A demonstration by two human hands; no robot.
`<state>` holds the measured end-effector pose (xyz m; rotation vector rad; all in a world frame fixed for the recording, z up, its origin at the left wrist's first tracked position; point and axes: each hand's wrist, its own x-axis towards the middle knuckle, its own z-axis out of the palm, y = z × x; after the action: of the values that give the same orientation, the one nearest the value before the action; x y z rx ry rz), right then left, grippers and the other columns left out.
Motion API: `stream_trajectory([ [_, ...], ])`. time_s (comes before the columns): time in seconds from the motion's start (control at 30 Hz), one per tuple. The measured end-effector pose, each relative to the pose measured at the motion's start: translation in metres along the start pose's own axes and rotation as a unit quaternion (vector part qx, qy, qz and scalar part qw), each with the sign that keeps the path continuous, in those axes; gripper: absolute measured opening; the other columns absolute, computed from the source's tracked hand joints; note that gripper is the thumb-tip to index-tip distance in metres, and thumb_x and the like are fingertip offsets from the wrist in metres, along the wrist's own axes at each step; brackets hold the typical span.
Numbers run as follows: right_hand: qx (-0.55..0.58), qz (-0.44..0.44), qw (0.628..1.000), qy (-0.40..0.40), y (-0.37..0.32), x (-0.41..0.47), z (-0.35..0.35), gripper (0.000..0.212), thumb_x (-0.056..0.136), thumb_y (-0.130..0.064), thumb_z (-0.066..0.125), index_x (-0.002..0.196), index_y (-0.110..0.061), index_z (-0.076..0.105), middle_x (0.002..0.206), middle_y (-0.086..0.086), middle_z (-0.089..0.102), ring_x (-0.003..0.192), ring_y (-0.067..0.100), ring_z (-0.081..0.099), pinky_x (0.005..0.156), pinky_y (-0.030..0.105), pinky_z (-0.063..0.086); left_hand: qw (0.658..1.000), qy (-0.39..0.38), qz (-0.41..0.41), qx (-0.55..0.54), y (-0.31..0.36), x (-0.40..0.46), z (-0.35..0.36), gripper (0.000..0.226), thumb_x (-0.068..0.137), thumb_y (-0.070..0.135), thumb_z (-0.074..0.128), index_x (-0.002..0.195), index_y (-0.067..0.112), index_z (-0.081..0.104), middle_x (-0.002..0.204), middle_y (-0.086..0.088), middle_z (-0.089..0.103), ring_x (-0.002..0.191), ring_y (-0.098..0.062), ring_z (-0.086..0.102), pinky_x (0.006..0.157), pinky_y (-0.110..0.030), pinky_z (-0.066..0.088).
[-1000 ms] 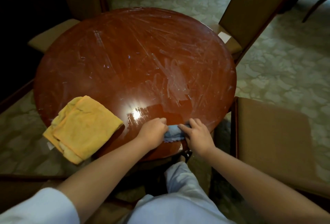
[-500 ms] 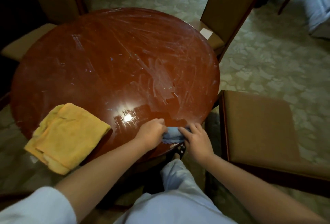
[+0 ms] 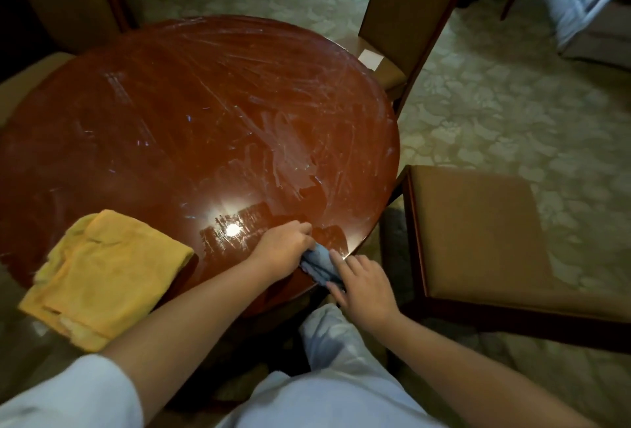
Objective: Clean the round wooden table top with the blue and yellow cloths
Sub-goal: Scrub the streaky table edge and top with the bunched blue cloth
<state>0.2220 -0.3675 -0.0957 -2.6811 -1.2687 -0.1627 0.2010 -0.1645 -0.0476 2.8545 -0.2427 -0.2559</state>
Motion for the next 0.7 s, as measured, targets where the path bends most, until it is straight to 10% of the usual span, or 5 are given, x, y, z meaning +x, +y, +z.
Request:
stream_trajectory([
  [0.13, -0.039, -0.019, 0.999, 0.011, 0.000, 0.007, -0.005, 0.033, 0.087, -0.041, 0.045, 0.114, -0.024, 0.056, 0.076, -0.004, 0.058, 0.068, 0.018, 0.056, 0.057, 0.031, 0.042, 0.999, -0.032, 0.012, 0.029, 0.001, 0.005, -0.004, 0.024, 0.087, 0.008, 0.056, 0.108, 0.013, 0.066, 0.101, -0.002, 0.055, 0.095, -0.021, 0.049, 0.069, -0.036, 0.045],
  [0.33, -0.047, -0.020, 0.999, 0.008, 0.025, 0.020, -0.007, 0.042, 0.066, -0.031, 0.081, 0.105, -0.021, 0.067, 0.075, 0.001, 0.060, 0.067, 0.022, 0.058, 0.055, 0.032, 0.045, 0.997, -0.053, 0.011, 0.057, 0.005, 0.024, -0.012, 0.023, 0.089, 0.015, 0.054, 0.108, 0.012, 0.066, 0.098, -0.007, 0.052, 0.095, -0.025, 0.049, 0.061, -0.033, 0.031],
  [0.7, 0.037, 0.078, 0.996, 0.003, 0.018, 0.017, -0.011, 0.032, 0.072, -0.024, 0.078, 0.101, -0.018, 0.067, 0.077, 0.002, 0.057, 0.065, 0.020, 0.056, 0.047, 0.025, 0.034, 0.982, -0.105, 0.052, 0.145, 0.015, 0.039, -0.018, 0.019, 0.091, 0.020, 0.053, 0.102, 0.011, 0.064, 0.103, -0.005, 0.052, 0.097, -0.024, 0.051, 0.064, -0.030, 0.032],
])
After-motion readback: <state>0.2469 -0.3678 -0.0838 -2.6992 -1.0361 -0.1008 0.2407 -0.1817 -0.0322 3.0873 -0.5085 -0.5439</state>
